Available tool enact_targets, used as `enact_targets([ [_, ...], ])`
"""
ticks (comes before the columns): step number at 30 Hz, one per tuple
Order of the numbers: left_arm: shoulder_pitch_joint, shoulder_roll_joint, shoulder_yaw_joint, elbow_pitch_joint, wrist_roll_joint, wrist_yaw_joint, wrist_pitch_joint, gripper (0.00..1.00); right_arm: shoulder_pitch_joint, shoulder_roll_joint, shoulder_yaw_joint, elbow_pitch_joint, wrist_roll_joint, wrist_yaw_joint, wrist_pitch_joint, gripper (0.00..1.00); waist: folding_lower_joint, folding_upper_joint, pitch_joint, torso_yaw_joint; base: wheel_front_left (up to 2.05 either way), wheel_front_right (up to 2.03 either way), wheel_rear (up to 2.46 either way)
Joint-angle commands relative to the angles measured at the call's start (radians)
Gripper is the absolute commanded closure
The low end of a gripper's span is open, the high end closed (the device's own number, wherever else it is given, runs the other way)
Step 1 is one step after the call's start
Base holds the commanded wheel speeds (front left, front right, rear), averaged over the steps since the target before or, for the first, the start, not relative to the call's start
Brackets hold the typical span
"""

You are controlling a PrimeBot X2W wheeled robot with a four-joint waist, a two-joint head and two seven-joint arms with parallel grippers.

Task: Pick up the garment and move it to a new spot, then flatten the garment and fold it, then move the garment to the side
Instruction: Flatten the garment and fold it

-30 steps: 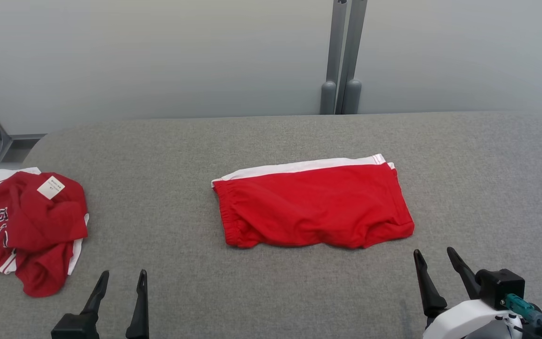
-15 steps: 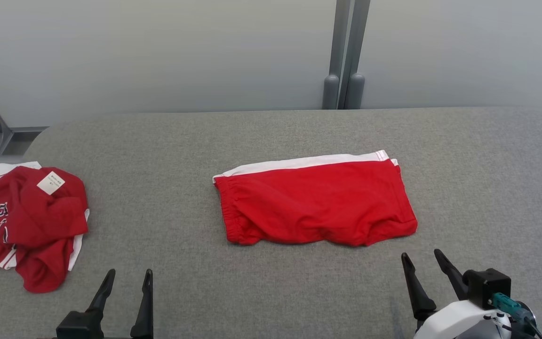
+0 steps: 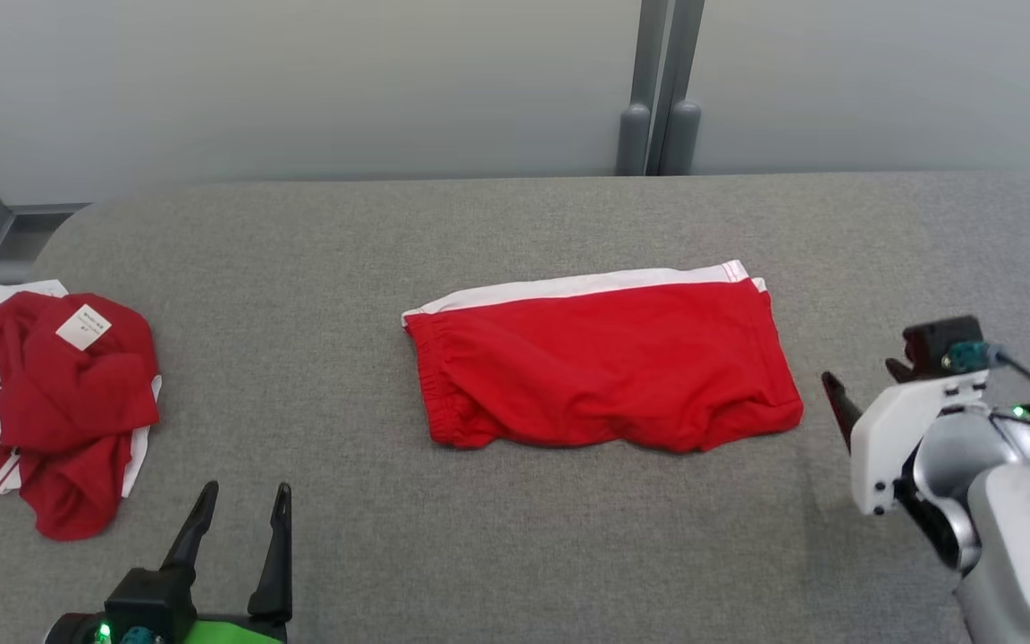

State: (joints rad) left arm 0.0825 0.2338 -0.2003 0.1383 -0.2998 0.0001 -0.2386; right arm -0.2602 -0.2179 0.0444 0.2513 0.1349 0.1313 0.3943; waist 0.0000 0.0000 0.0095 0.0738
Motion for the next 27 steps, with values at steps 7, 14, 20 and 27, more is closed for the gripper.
enact_targets([
  [7, -0.072, -0.01, -0.021, -0.022, 0.024, -0.006, -0.012, 0.0, -0.189, -0.015, -0.134, 0.117, 0.063, -0.001, 0.308, 0.0, 0.0, 0.0, 0.1, 0.073, 0.0, 0.0, 0.0],
  [14, -0.149, -0.017, -0.03, 0.001, 0.039, -0.027, -0.023, 0.0, -0.357, 0.009, -0.267, 0.223, 0.016, -0.001, 0.49, 0.0, 0.0, 0.0, 0.201, 0.132, 0.0, 0.0, 0.0],
  [20, -0.169, -0.025, -0.04, 0.023, 0.043, -0.04, -0.027, 0.0, -0.408, 0.05, -0.353, 0.274, -0.083, -0.001, 0.562, 0.0, 0.0, 0.0, 0.239, 0.157, 0.0, 0.0, 0.0],
  [27, -0.186, -0.044, -0.049, 0.033, 0.054, -0.052, -0.027, 0.0, -0.441, 0.095, -0.41, 0.288, -0.15, -0.001, 0.536, 0.0, 0.0, 0.0, 0.266, 0.175, 0.0, 0.0, 0.0],
])
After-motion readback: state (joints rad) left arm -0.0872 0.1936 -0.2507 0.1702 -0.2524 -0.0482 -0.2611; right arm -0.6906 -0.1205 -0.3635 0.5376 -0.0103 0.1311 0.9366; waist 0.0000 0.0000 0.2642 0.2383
